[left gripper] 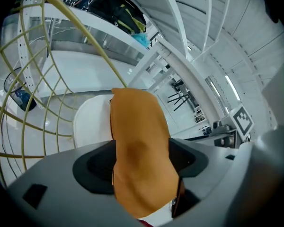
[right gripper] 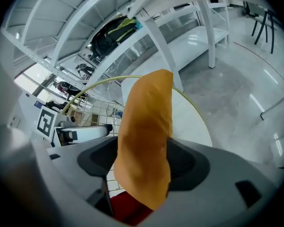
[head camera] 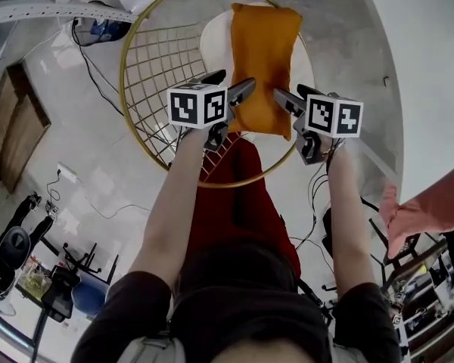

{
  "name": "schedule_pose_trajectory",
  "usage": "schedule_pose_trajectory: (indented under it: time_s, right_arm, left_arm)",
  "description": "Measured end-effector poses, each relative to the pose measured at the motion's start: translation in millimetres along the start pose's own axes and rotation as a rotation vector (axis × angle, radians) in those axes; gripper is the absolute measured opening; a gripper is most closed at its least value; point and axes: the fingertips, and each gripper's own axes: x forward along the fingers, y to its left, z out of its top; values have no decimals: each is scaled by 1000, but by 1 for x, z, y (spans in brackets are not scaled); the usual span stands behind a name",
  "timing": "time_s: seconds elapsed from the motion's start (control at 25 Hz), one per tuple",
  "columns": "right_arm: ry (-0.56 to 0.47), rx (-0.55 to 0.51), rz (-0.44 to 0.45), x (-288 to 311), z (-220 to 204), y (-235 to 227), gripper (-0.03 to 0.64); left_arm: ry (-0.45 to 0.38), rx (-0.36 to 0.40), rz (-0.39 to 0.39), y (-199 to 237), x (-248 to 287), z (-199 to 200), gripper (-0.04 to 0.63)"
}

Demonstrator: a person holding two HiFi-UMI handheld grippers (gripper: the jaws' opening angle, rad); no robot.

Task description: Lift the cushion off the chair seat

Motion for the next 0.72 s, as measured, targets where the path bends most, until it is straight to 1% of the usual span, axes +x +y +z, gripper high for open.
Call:
schedule_pose_trajectory:
  time_s: [0.12, 0.32, 0.52, 0.72]
  right_arm:
    - [15, 14, 16, 10, 5, -3, 305]
    - [33, 19, 47, 20, 11, -6, 308]
    - [54, 40, 69, 27, 15, -13, 308]
    - [89, 53, 105, 34, 14, -19, 308]
  left_arm:
    - [16, -26, -3, 7, 8, 2, 347]
    - [16, -88, -48, 8, 22, 7, 353]
    - [48, -142, -89, 7, 39, 3, 359]
    - [73, -143, -121, 7, 50, 1, 363]
